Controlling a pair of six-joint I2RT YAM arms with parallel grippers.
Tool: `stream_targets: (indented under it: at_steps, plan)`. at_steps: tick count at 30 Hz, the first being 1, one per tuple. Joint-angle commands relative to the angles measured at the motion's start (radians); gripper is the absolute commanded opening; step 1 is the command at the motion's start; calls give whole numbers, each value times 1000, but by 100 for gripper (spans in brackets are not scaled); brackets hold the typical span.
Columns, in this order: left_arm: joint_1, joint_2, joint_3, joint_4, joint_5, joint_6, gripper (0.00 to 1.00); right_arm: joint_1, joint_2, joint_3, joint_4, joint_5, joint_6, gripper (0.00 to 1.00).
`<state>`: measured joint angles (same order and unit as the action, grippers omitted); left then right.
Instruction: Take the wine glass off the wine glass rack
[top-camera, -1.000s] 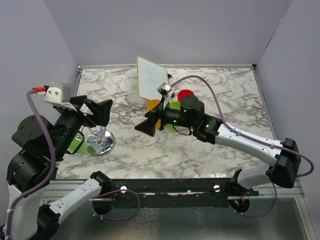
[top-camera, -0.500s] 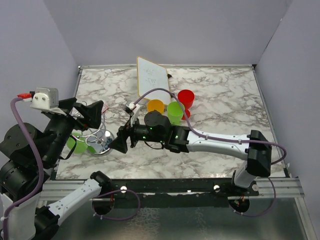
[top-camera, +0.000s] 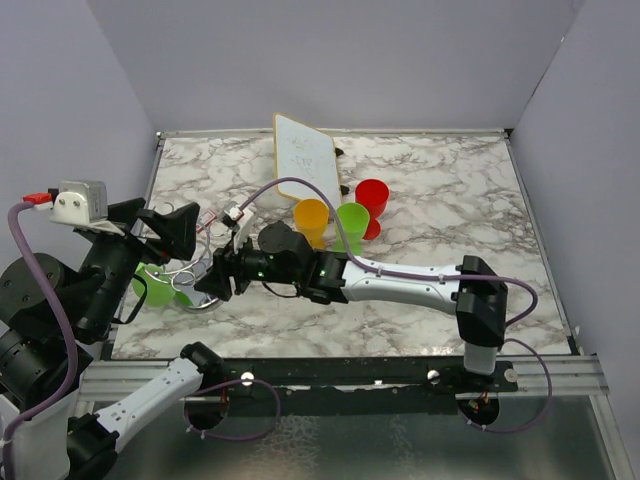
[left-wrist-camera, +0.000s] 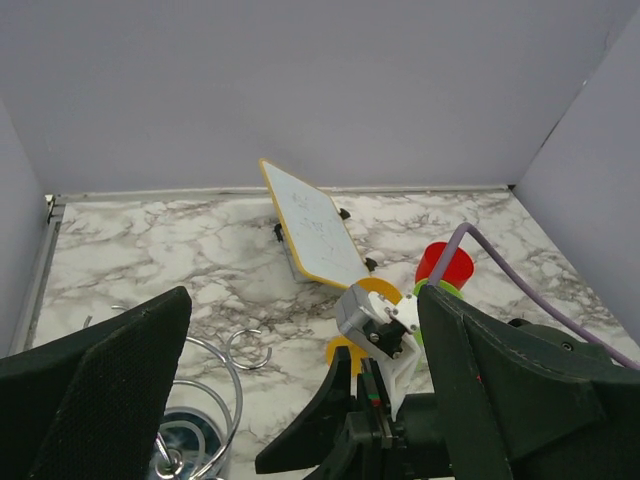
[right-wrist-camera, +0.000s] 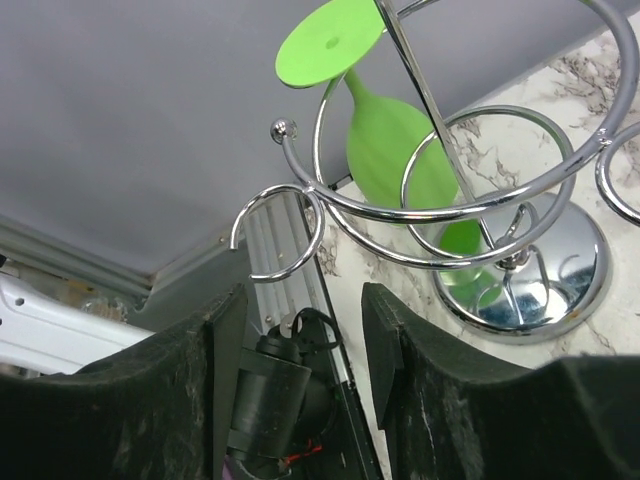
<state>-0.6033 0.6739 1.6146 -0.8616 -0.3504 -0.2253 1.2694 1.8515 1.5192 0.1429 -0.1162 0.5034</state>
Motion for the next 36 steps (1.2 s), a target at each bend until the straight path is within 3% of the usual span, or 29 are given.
stream_targets:
  at_steps: [1,11,19,36]
  plan:
    - [1,-10,15,-15,-24,4,98,10,47,60,27,12,9,48]
    - [-3,-9,12,-15,-30,6,98,15,93,110,5,1,6,39]
    - [-7,-1,14,-13,-28,1,98,24,94,116,6,-12,-5,53]
    - [-9,17,19,-13,-20,-8,98,38,123,160,-9,-30,1,67]
